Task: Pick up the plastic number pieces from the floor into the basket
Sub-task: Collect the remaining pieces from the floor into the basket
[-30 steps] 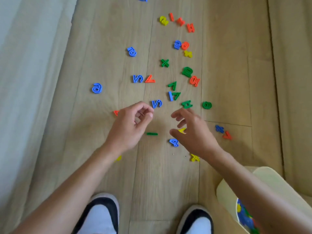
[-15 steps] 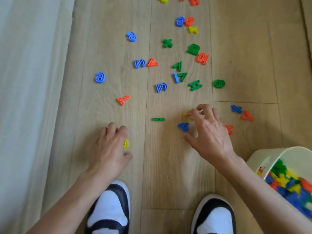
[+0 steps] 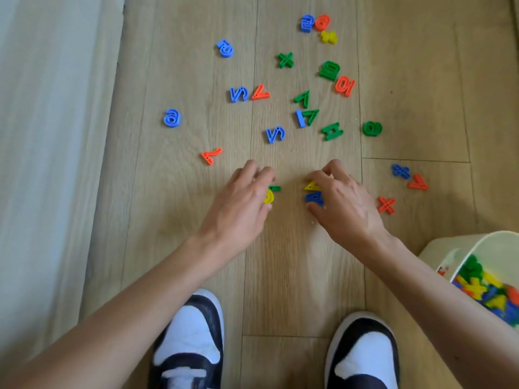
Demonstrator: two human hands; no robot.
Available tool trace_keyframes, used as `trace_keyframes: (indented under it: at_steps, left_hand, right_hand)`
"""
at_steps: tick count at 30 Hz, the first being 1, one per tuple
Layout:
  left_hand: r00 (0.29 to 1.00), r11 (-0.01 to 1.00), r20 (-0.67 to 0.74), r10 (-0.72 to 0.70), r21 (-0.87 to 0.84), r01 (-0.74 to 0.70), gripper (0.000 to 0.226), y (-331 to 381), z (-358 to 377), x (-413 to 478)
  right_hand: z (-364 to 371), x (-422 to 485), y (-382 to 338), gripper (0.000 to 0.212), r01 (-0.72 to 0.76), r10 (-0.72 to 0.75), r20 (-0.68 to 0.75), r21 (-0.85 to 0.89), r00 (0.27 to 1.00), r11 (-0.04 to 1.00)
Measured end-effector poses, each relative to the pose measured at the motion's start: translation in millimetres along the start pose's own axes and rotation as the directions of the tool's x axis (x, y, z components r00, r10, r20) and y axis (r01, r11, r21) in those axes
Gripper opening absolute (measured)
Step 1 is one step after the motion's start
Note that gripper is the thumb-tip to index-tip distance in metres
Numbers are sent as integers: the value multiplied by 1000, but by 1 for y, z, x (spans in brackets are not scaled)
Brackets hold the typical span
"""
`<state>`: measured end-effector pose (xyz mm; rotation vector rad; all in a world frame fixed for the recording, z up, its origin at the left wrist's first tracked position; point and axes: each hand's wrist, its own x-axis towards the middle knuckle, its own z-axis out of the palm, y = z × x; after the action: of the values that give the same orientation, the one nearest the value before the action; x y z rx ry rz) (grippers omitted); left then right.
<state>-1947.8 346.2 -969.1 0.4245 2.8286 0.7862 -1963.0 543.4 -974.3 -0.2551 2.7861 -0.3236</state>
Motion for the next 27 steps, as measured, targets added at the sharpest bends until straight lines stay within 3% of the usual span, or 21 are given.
trace_keyframes:
  at_steps: [6, 13, 17, 20, 23, 24, 25, 26, 27]
  left_hand:
    - [993, 969, 68, 95, 223, -108, 38, 4, 19, 22]
    - [996, 949, 48, 77, 302, -88, 17, -6, 23, 27]
    - [995, 938, 51, 91, 332, -103, 27, -7, 27, 26]
    - [997, 967, 38, 70, 244, -77, 29, -10, 27, 25]
    - [989, 973, -6, -150, -180, 147, 19, 2, 16, 26]
    - [952, 858, 48, -302, -422, 294, 19, 11, 12, 26]
    - [882, 596, 200, -427, -671, 441, 22, 21, 7, 28]
    - [810, 256, 394, -434, -808, 530, 25, 31, 5, 29]
    - [760, -36, 550, -345, -817, 575, 26, 39, 3, 30]
  right_hand:
    - [-2, 0, -3, 28, -17, 16, 16, 101, 1000, 995]
    - [-1, -6, 1, 27, -57, 60, -6, 212, 998, 976]
    - [1, -5, 2, 26, -52, 55, -15, 184, 998, 982]
    - [-4, -5, 3, 24, -69, 85, -42, 299, 995, 952]
    - [-20, -7, -4, 20, -36, 110, -110, 528, 988, 848]
    - [-27, -9, -8, 19, 5, 89, -131, 588, 987, 809]
    - [-34, -10, -13, 19, 50, 51, -142, 629, 989, 776]
    - [-40, -12, -18, 21, 91, 2, -144, 638, 990, 764]
    - [-46, -14, -22, 23, 129, -52, -141, 618, 989, 776]
